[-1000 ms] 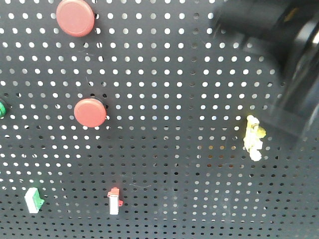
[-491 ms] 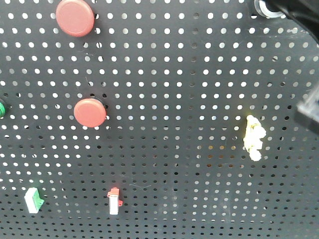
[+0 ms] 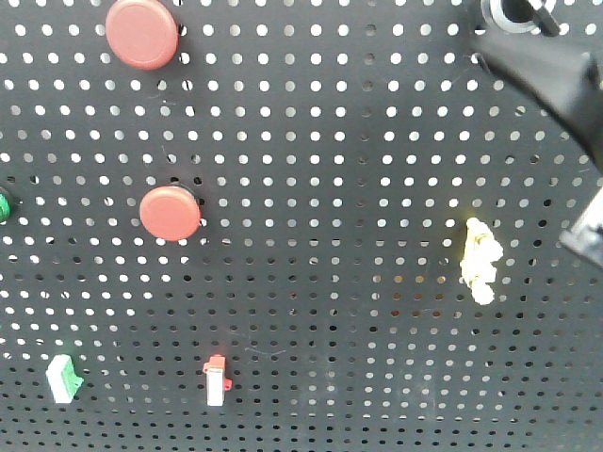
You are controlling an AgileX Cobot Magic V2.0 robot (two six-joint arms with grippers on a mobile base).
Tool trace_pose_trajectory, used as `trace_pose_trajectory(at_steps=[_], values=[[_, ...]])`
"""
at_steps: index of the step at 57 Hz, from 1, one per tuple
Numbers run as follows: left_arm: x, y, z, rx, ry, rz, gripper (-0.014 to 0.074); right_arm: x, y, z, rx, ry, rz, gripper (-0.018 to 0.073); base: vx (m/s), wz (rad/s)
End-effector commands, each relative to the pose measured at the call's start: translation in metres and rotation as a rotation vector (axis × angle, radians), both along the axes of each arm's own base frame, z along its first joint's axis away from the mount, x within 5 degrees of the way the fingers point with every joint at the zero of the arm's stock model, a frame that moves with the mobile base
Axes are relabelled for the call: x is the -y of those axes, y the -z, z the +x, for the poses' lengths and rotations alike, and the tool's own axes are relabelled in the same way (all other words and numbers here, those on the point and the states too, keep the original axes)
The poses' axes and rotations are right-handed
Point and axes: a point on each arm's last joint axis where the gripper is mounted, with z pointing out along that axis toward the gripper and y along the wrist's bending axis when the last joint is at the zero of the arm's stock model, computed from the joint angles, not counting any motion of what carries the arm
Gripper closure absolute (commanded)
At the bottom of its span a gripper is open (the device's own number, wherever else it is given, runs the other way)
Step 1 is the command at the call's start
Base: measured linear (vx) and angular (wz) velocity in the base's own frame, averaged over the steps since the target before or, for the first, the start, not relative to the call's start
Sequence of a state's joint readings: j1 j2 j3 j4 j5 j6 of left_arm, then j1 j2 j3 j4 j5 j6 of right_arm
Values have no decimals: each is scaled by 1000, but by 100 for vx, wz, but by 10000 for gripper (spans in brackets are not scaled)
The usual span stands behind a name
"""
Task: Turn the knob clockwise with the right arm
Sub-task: 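Align the open right gripper around the silver knob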
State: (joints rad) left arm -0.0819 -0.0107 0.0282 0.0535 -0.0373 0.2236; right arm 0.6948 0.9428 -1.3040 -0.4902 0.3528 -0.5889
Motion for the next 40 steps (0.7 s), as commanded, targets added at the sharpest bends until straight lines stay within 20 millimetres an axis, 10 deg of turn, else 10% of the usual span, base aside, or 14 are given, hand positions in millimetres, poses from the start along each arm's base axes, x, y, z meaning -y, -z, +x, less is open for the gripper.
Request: trace_pose_trajectory(at_steps=[1, 18, 40], values=[[1, 3, -1, 58, 12, -14, 603, 12, -14, -4, 31, 71, 77, 170, 0, 0], [1, 3, -1, 58, 12, -14, 603, 23, -20, -5, -50, 96, 414, 173, 0, 0], [1, 3, -1, 58, 12, -14, 603, -1, -17, 10, -18, 6, 356, 173, 0, 0]])
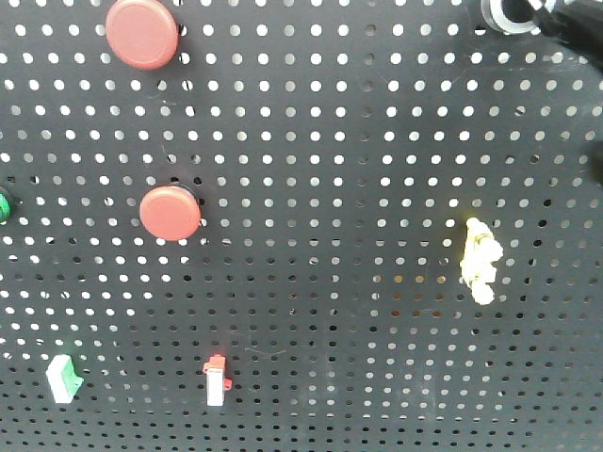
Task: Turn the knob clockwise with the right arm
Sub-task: 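Align the open right gripper around the silver knob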
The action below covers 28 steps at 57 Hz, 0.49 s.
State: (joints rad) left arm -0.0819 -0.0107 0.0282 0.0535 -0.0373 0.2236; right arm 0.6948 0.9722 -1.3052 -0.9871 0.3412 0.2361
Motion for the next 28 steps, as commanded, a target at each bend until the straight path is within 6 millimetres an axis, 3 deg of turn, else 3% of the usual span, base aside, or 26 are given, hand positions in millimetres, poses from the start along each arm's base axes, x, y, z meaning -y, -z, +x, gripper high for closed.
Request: trace_pose_trajectory(at_steps=[1, 13, 28], values=[[1, 3, -1, 58, 12, -14, 603, -5, -11, -1, 80, -37, -14, 173, 0, 0], [1, 3, -1, 58, 12, -14, 603, -4, -10, 1, 85, -9, -42, 207, 0, 0], [1, 3, -1, 58, 12, -14, 603, -5, -10, 2, 82, -9, -42, 363, 0, 0]])
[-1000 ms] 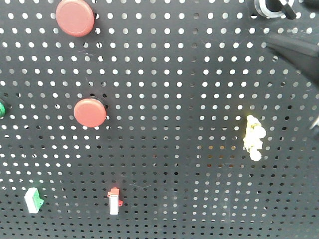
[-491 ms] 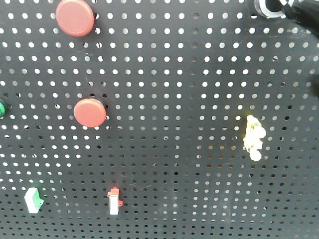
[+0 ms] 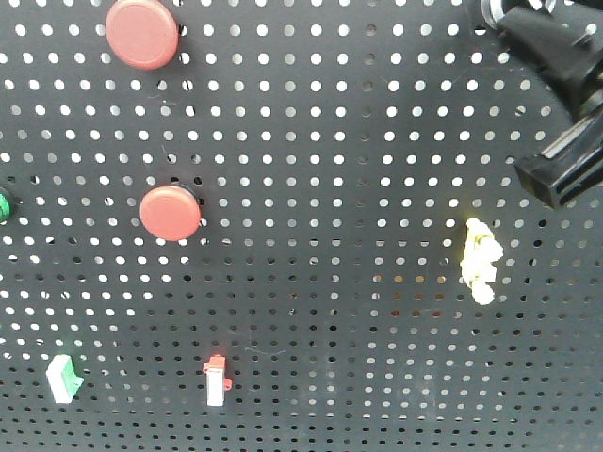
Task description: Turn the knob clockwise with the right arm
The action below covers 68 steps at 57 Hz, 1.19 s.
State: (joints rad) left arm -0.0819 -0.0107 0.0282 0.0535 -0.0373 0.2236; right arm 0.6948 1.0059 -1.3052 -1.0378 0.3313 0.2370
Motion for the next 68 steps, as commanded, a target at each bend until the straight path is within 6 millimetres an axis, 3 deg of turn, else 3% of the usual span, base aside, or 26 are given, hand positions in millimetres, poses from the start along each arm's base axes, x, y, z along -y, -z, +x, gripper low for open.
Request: trace_pose_trajectory(at_steps=[1, 17, 56, 68], values=[[1, 3, -1, 58, 12, -14, 603, 3, -14, -8, 71, -23, 14, 370, 0, 0], [1, 3, -1, 58, 12, -14, 603, 4, -12, -7, 44, -12, 27, 440, 0, 0], [1, 3, -1, 58, 12, -14, 603, -5, -3, 6, -3, 6, 1, 428, 0, 0], [1, 3, -1, 58, 12, -14, 603, -5, -4, 6, -2, 3, 2, 377, 0, 0]])
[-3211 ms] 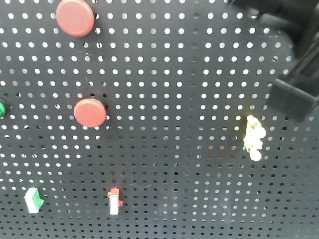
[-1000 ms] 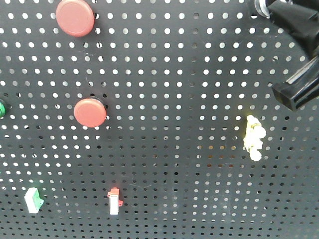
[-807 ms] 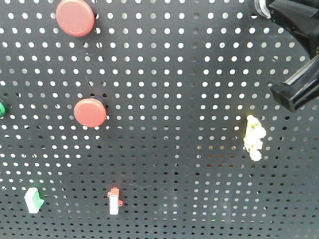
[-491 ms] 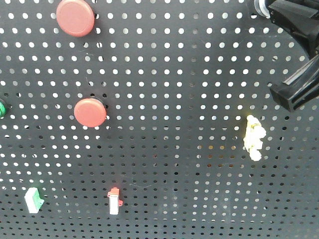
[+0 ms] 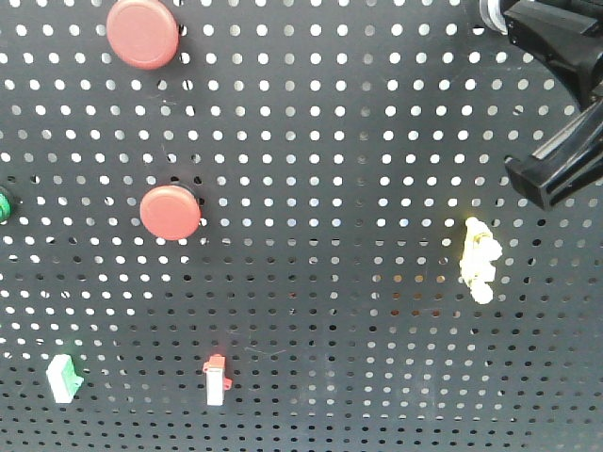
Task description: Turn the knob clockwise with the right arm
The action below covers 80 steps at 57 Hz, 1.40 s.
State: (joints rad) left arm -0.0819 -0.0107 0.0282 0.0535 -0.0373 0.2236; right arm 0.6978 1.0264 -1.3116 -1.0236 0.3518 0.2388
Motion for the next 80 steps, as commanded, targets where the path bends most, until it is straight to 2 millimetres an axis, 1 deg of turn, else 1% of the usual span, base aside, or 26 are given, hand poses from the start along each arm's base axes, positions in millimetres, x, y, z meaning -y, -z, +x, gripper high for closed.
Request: trace_pose_trajectory(at_steps=[1, 11, 20, 30, 35, 41, 44, 53, 57, 66, 71, 75, 80], values=[[1, 3, -1, 58, 12, -14, 603, -1, -7, 0, 31, -5, 0, 372, 0, 0], [1, 3, -1, 58, 12, -14, 603, -1, -7, 0, 29, -3, 0, 330, 0, 0], [1, 3, -1, 58, 12, -14, 603, 0, -7, 1, 27, 1, 0, 330, 0, 0], [1, 3, -1, 58, 12, -14, 603, -5, -2, 7, 5, 9, -15, 338, 0, 0], [1, 3, -1, 58, 12, -14, 603, -7, 2, 12, -20, 26, -24, 384, 0, 0], [1, 3, -1, 58, 12, -14, 603, -10, 5, 16, -44, 30, -17, 494, 0, 0], [1, 3, -1, 58, 12, -14, 603, -10, 6, 16, -58, 23, 9, 567, 0, 0], [1, 3, -1, 58, 12, -14, 603, -10, 6, 16, -119, -4, 154, 568, 0, 0], [1, 3, -1, 58, 12, -14, 603, -10, 6, 16, -154, -23, 245, 567, 0, 0], [1, 3, -1, 58, 12, -14, 603, -15, 3, 13, -252, -133, 526, 566, 0, 0], [1, 3, -1, 58, 12, -14, 603, -19, 0, 11, -320, -228, 723, 567, 0, 0], [1, 3, -1, 58, 12, -14, 603, -21, -3, 9, -359, -292, 827, 567, 0, 0], [1, 3, -1, 58, 12, -14, 603, -23, -5, 8, -439, -358, 997, 567, 0, 0]])
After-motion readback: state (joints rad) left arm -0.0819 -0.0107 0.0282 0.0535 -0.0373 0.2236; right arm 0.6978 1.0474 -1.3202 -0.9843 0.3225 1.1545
